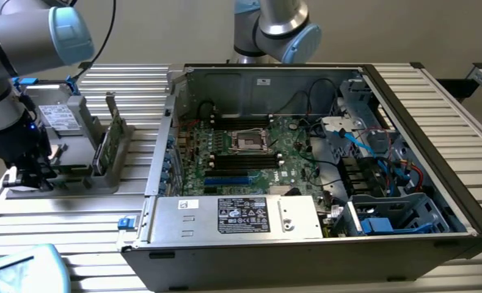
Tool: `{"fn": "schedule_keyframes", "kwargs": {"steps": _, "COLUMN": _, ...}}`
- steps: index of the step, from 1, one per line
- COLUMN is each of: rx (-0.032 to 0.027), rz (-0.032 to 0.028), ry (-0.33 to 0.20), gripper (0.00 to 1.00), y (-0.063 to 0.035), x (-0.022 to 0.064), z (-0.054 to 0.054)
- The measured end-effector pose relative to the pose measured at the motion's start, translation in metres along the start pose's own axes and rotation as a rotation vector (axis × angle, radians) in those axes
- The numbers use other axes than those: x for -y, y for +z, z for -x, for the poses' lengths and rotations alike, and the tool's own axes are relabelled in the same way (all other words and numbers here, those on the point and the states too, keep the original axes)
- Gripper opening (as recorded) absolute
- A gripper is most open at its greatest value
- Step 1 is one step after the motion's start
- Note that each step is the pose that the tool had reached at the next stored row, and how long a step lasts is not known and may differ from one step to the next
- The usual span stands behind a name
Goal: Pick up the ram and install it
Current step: 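Pick up the ram and move it above insertion slot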
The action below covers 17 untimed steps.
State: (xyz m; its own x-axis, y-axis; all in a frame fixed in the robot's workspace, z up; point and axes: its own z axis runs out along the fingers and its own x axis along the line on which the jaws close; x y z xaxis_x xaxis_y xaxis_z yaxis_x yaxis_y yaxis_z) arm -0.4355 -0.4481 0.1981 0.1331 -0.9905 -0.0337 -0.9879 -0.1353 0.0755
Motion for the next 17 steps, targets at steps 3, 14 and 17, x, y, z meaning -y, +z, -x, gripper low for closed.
{"fn": "schedule_keyframes", "kwargs": {"steps": 3, "rx": 0.0011, "rz": 0.0070, "ry": 0.000, "gripper": 0.37, "y": 0.0022, "x": 0.0041, "z": -0.0005}}
{"fn": "schedule_keyframes", "kwargs": {"steps": 14, "rx": 0.0018, "rz": 0.0129, "ry": 0.001, "gripper": 0.37, "y": 0.0044, "x": 0.0087, "z": 0.0001}}
{"fn": "schedule_keyframes", "kwargs": {"steps": 17, "rx": 0.0020, "rz": 0.0147, "ry": 0.001, "gripper": 0.37, "y": 0.0043, "x": 0.0096, "z": 0.0000}}
